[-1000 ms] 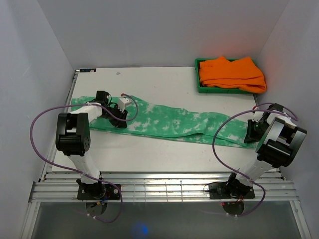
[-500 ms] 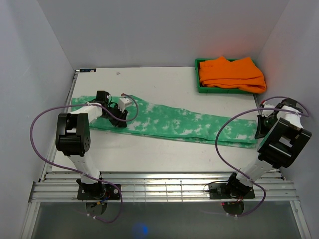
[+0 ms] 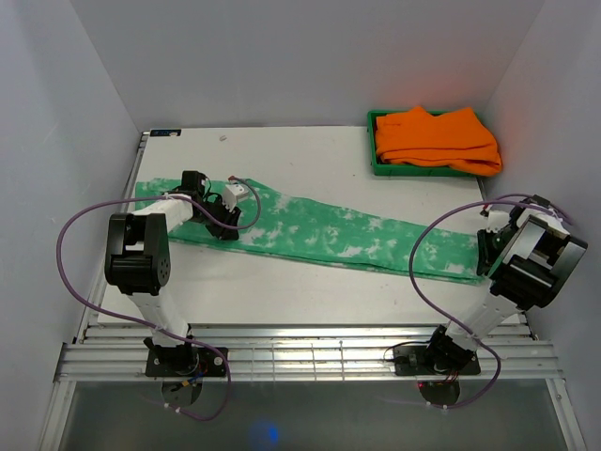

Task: Fold and stack the trousers
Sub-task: Fold the trousers

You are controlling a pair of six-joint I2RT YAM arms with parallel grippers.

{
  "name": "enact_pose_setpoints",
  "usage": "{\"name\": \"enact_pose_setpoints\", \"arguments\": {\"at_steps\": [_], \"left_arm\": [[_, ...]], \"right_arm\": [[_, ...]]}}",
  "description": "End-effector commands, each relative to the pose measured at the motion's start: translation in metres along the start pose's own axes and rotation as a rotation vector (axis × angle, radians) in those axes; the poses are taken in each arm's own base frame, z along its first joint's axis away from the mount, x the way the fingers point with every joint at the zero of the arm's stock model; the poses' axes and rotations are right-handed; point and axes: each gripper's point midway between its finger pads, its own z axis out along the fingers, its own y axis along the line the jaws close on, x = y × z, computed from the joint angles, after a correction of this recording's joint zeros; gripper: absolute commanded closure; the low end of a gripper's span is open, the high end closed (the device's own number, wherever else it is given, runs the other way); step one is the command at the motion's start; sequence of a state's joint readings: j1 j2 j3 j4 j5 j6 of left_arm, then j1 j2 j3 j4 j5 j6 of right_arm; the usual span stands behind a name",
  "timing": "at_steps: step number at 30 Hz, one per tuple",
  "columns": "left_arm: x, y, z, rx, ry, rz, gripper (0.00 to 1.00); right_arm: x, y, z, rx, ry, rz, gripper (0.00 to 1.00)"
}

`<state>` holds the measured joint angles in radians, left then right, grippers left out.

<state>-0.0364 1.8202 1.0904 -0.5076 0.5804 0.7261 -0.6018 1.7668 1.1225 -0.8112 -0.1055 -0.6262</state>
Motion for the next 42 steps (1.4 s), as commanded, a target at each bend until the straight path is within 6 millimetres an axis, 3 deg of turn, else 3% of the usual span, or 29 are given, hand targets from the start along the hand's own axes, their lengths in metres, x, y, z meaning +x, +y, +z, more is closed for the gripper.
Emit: {"name": "enact_pose_setpoints", "arguments": {"at_steps": [1,2,4,5,8,11,12,13,15,16,19,21,25,26,29,30,34,36,39,40,42], "left_arm": [[0.065,0.02,0.007,-0.108,0.225,-0.018,0.55],[0.059,0.018,0.005,-0.098,0.205,-0.017,0.53],[0.048,0.014,-0.001,-0.084,0.172,-0.016,0.51],[0.03,0.012,-0.008,-0.077,0.119,-0.003,0.49],[-0.002,0.003,-0.026,-0.058,0.033,0.006,0.46],[-0.039,-0.002,-0.052,-0.076,-0.069,0.007,0.41],[-0.057,0.0,-0.064,-0.101,-0.108,-0.013,0.39],[-0.063,0.002,-0.07,-0.117,-0.116,-0.021,0.38],[-0.081,0.012,-0.081,-0.162,-0.141,-0.053,0.37],[-0.078,0.017,-0.082,-0.179,-0.118,-0.077,0.37],[-0.083,0.022,-0.081,-0.165,-0.119,-0.107,0.37],[-0.079,0.021,-0.077,-0.151,-0.112,-0.125,0.37],[-0.048,0.017,-0.056,-0.112,-0.053,-0.176,0.37],[-0.041,0.015,-0.052,-0.101,-0.038,-0.185,0.38],[-0.018,0.011,-0.05,-0.078,-0.018,-0.199,0.39],[-0.013,0.009,-0.05,-0.073,-0.014,-0.191,0.4],[0.006,-0.009,-0.051,-0.04,0.012,-0.117,0.42],[0.013,-0.022,-0.054,-0.011,0.015,-0.041,0.42],[0.022,-0.037,-0.06,0.039,0.034,0.04,0.42],[0.021,-0.049,-0.065,0.079,0.028,0.053,0.43],[0.011,-0.05,-0.072,0.066,-0.005,0.084,0.44]], "right_arm": [[0.006,-0.013,0.004,0.045,0.039,-0.042,0.67],[0.001,-0.018,-0.002,0.069,0.024,-0.054,0.52],[-0.02,-0.019,-0.019,0.078,-0.058,-0.087,0.38],[-0.03,-0.015,-0.033,0.082,-0.104,-0.112,0.35],[-0.066,0.018,-0.064,0.033,-0.224,-0.224,0.35],[-0.093,0.084,-0.078,-0.094,-0.3,-0.353,0.42],[-0.097,0.101,-0.077,-0.121,-0.308,-0.37,0.44],[-0.099,0.139,-0.071,-0.202,-0.298,-0.441,0.45],[-0.095,0.172,-0.056,-0.273,-0.245,-0.461,0.49],[-0.09,0.2,-0.047,-0.343,-0.219,-0.508,0.51],[-0.079,0.236,-0.017,-0.4,-0.132,-0.566,0.55],[-0.068,0.244,0.005,-0.403,-0.078,-0.603,0.57],[-0.036,0.224,0.039,-0.34,0.048,-0.652,0.6],[-0.018,0.218,0.047,-0.331,0.093,-0.661,0.61],[-0.002,0.198,0.053,-0.251,0.113,-0.743,0.63],[0.013,0.192,0.058,-0.236,0.141,-0.759,0.64],[0.031,0.15,0.065,-0.082,0.19,-0.862,0.66],[0.03,0.127,0.064,-0.013,0.189,-0.906,0.68],[0.011,0.091,0.061,0.086,0.166,-0.894,0.68],[0.002,0.084,0.06,0.112,0.159,-0.891,0.69],[-0.032,0.081,0.051,0.139,0.101,-0.881,0.69]]}}
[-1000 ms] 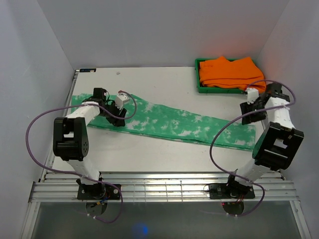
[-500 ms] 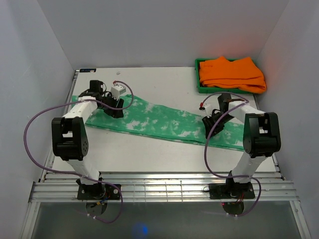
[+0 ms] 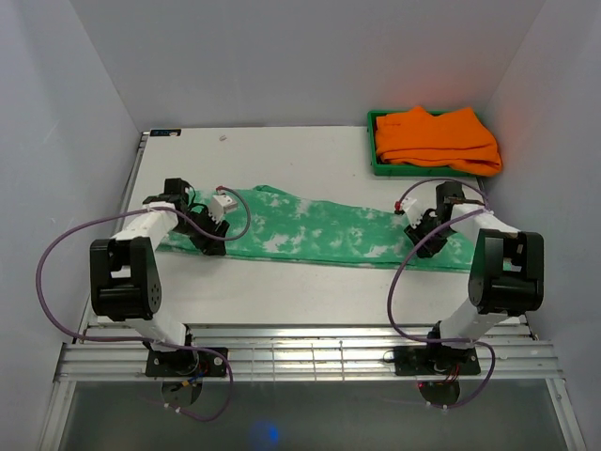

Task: Fold and stack the trousers
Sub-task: Fold the trousers

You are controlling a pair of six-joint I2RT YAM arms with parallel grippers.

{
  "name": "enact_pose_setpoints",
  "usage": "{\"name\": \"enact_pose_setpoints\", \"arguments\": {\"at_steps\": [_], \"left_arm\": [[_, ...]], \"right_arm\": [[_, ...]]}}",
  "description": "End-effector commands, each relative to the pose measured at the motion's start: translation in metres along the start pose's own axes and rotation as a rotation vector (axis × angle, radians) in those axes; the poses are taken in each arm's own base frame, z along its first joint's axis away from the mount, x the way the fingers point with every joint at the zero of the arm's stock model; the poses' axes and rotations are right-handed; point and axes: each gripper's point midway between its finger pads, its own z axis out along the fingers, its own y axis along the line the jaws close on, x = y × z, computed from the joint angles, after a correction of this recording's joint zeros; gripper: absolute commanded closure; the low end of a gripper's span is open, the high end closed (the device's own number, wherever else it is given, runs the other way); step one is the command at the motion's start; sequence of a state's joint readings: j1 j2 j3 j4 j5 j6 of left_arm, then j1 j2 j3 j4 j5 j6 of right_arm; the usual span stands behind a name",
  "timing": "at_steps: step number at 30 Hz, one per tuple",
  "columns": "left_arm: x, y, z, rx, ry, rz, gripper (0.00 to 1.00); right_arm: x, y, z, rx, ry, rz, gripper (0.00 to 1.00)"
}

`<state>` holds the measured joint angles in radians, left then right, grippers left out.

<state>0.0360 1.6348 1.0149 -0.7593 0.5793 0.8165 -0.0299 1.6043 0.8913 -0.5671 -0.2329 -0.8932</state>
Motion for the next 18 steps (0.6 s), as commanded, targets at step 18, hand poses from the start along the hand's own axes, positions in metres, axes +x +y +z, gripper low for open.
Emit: {"name": "enact_pose_setpoints", "arguments": {"at_steps": [18], "left_arm": [[-0.097,0.002,0.01,0.061,-0.29,0.182,0.45]], "right_arm": [[-0.315,0.04,-0.105,-0.319,-0.697,0.104,0.34]]}}
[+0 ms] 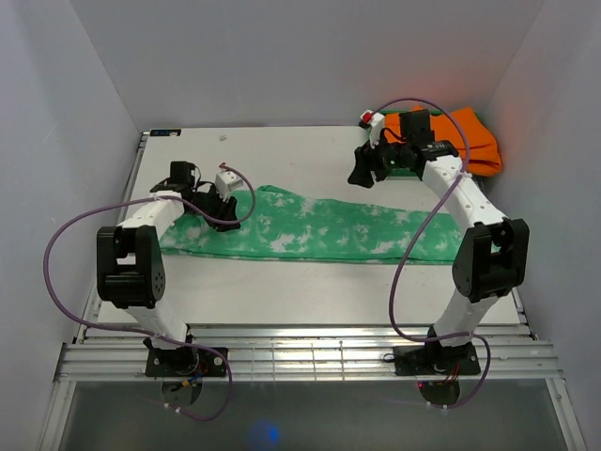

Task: Fold and stack the trousers
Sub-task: Fold the trousers

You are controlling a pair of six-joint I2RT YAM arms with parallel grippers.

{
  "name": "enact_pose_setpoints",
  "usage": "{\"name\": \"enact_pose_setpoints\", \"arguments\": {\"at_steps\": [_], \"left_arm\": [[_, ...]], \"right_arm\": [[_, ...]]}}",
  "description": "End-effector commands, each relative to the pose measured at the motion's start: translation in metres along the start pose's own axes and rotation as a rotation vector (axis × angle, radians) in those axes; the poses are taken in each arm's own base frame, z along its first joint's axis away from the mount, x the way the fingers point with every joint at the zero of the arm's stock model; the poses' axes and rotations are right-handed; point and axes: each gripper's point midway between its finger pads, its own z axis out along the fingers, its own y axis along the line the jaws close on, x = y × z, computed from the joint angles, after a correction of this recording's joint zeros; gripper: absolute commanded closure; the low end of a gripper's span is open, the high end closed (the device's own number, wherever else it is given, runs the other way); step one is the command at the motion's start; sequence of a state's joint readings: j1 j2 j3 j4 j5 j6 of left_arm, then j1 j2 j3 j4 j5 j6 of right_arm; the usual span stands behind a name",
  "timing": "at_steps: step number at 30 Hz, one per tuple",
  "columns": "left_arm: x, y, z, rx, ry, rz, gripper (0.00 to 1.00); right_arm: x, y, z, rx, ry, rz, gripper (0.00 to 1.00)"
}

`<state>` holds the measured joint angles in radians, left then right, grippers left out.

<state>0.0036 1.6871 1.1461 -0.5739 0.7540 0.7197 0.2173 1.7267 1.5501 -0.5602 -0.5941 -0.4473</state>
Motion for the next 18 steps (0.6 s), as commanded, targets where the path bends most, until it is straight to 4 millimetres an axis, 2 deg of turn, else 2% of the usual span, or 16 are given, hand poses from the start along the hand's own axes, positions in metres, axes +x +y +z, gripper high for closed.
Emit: {"name": "enact_pose_setpoints", "arguments": {"at_steps": [1,2,3,5,6,8,9,10,11,12,13,14,15,16,17,18], "left_arm": [[-0.004,-0.02,0.015,0.079,-0.029,0.086,0.46],[-0.005,-0.022,0.014,0.082,-0.035,0.09,0.46],[-0.008,-0.024,0.011,0.087,-0.046,0.083,0.46],[-0.031,-0.025,0.002,0.073,-0.105,0.07,0.44],[-0.053,-0.021,-0.005,0.043,-0.141,-0.011,0.43],[-0.08,0.004,-0.012,-0.072,-0.164,-0.054,0.42],[-0.091,0.012,-0.011,-0.121,-0.161,-0.076,0.39],[-0.116,0.024,-0.018,-0.176,-0.181,-0.103,0.37],[-0.111,0.038,-0.01,-0.212,-0.139,-0.134,0.34],[-0.113,0.039,-0.004,-0.212,-0.11,-0.154,0.34],[-0.133,0.05,-0.007,-0.258,-0.132,-0.2,0.34],[-0.117,0.073,0.007,-0.338,-0.068,-0.263,0.36],[-0.112,0.076,0.012,-0.347,-0.026,-0.307,0.38],[-0.131,0.086,0.01,-0.371,-0.052,-0.326,0.41],[-0.127,0.095,0.015,-0.395,-0.026,-0.352,0.47],[-0.104,0.096,0.037,-0.368,0.06,-0.401,0.5]], "right_arm": [[-0.043,0.033,0.037,-0.177,-0.131,0.18,0.37],[-0.052,0.038,0.047,-0.2,-0.157,0.176,0.42],[-0.056,0.058,0.061,-0.247,-0.146,0.212,0.43],[-0.048,0.075,0.088,-0.289,-0.12,0.226,0.46],[-0.043,0.1,0.103,-0.329,-0.092,0.238,0.46],[-0.016,0.121,0.128,-0.355,-0.025,0.248,0.51],[-0.009,0.142,0.139,-0.378,-0.001,0.224,0.53],[0.003,0.146,0.149,-0.357,0.028,0.216,0.55],[0.023,0.155,0.156,-0.357,0.069,0.221,0.57],[0.029,0.169,0.164,-0.358,0.077,0.197,0.58],[0.041,0.17,0.169,-0.337,0.101,0.199,0.62],[0.057,0.179,0.172,-0.338,0.139,0.2,0.65],[0.066,0.182,0.173,-0.326,0.158,0.198,0.67],[0.074,0.18,0.175,-0.294,0.178,0.192,0.71],[0.081,0.184,0.176,-0.287,0.193,0.12,0.73],[0.089,0.183,0.177,-0.269,0.21,0.087,0.73]]}}
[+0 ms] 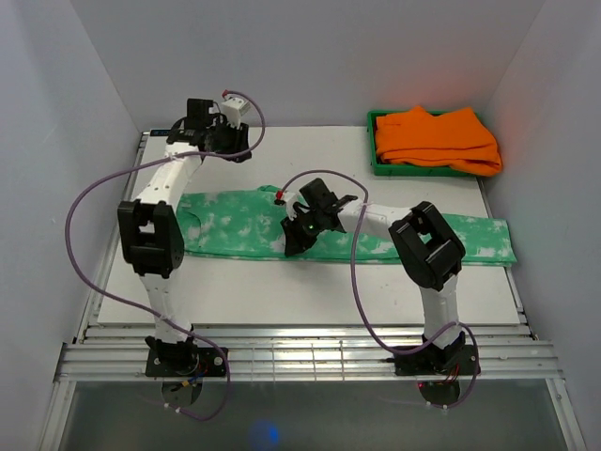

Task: Fold and stack the trousers
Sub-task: Fold the trousers

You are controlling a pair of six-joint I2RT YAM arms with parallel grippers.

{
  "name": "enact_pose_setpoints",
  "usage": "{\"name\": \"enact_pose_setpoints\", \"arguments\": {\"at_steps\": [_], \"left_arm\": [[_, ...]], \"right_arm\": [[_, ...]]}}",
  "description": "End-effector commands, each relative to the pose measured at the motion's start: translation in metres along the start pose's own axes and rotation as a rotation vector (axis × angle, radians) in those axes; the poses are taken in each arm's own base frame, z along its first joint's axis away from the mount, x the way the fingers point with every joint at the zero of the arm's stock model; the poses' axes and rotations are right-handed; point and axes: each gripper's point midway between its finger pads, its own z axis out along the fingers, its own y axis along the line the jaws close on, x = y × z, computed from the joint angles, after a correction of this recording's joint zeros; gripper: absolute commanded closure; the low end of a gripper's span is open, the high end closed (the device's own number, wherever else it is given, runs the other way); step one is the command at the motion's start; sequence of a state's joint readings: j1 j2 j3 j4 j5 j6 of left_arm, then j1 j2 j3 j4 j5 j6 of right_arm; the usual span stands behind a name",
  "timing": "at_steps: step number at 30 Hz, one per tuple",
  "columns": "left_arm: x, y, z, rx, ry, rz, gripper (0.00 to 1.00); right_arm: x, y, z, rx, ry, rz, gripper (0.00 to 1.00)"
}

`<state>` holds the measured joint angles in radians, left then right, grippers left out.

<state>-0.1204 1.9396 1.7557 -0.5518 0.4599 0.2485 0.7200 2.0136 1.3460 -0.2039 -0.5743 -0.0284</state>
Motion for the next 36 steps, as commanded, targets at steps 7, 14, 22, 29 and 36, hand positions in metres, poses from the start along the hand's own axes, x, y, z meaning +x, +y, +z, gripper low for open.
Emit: {"name": "enact_pose_setpoints", "arguments": {"at_steps": [7,14,22,29,36], "left_arm": [[0.062,-0.013,0.062,-0.025,0.301,-0.169,0.52],[0.094,-0.031,0.072,-0.024,0.388,-0.159,0.52],[0.092,-0.036,0.075,-0.021,0.362,-0.158,0.55],[0.09,-0.037,0.076,-0.055,0.38,-0.094,0.48],[0.104,-0.001,0.089,-0.231,0.449,0.008,0.73]], "right_arm": [[0.041,-0.055,0.003,0.299,0.16,-0.252,0.8],[0.076,-0.06,0.006,0.299,0.273,-0.238,0.84],[0.087,-0.056,0.011,0.287,0.31,-0.23,0.85],[0.098,-0.055,0.012,0.298,0.357,-0.256,0.92],[0.107,-0.049,0.014,0.264,0.389,-0.287,0.92]]}}
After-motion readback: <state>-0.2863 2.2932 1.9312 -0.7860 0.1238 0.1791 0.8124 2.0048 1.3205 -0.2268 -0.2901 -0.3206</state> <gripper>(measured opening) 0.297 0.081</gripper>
